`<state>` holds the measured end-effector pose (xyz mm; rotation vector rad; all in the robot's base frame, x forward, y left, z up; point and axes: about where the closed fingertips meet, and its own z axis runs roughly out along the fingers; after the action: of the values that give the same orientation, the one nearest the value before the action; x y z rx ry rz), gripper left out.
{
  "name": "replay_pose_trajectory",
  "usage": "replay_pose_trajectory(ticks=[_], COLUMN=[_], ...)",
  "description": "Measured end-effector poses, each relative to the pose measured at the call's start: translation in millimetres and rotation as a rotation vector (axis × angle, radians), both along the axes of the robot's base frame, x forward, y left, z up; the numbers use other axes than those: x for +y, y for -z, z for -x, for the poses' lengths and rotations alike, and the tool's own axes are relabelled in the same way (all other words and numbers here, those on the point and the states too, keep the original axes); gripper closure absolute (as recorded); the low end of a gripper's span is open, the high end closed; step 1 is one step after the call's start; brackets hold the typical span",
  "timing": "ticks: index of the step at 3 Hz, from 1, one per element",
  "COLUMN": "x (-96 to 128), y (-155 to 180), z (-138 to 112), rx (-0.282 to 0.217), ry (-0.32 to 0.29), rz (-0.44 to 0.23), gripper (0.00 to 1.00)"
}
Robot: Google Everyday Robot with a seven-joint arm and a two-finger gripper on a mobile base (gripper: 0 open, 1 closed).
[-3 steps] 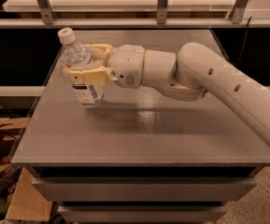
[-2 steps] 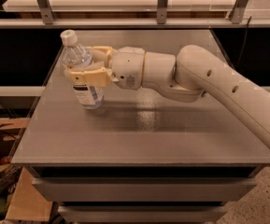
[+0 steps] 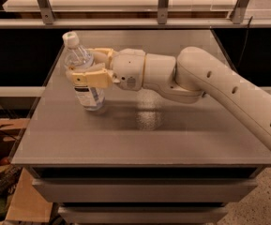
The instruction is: Place blue plastic bottle upright
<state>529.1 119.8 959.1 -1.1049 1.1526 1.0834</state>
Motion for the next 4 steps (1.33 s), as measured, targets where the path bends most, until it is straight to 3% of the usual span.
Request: replay_pose_trajectory(ticks=[1,4], x=[1.1,4.7], y=[2.9,6.3], z=[-1.5,-1.5], rx=[0.005,-0.009], ry=[-0.006,-0.019], rz=[-0.001,-0.004], gripper=[0.84,0.14])
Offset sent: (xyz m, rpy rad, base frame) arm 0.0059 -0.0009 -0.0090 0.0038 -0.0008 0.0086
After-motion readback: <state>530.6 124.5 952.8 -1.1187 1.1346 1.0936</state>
